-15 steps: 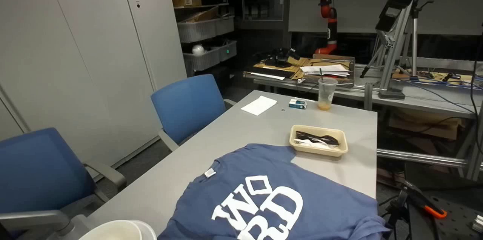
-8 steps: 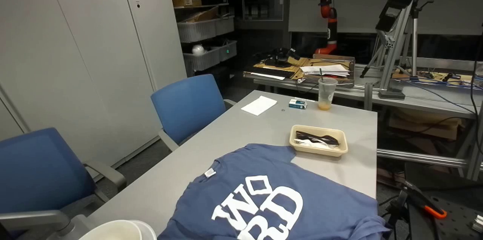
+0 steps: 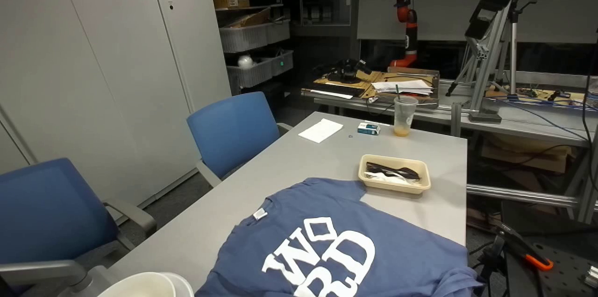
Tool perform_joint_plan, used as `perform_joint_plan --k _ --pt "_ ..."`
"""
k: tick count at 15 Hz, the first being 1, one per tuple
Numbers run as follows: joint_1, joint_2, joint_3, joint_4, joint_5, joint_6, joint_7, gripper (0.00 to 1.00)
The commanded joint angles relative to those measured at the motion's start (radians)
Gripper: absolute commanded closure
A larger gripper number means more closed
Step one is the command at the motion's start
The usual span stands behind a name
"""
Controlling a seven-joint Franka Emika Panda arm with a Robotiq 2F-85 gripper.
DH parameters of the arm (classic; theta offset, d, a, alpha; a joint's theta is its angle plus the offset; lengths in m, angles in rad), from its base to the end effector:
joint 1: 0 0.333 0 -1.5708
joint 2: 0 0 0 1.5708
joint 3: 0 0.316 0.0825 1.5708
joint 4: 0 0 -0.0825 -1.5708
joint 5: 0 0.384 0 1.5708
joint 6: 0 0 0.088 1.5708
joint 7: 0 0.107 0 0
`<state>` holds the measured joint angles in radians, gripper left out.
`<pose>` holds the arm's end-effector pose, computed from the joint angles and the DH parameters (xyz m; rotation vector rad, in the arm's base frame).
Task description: Fold the t-shirt from bottom to top then left to right
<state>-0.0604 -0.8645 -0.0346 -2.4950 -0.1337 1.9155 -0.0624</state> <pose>0.3136 -0.0421 0.5826 2.9876 0.0044 0.4157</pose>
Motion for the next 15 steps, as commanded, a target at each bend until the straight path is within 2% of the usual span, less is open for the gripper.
perform_joint_plan --k 1,9,10,13,14,15 --pt "0.006 0.001 -0.004 0.002 -0.004 -0.002 0.004 0.00" --pt "0.032 0.009 -0.025 0.015 0.011 -0.043 -0.052 0.00" --pt "0.065 0.164 0.046 0.037 0.046 0.075 0.032 0.00" --pt "0.094 0.284 0.089 0.065 0.093 0.124 0.071 0.00" --pt "0.077 0.158 0.061 0.007 0.067 0.096 0.033 0.00" --pt "0.085 0.199 0.075 0.010 0.067 0.112 0.048 0.00"
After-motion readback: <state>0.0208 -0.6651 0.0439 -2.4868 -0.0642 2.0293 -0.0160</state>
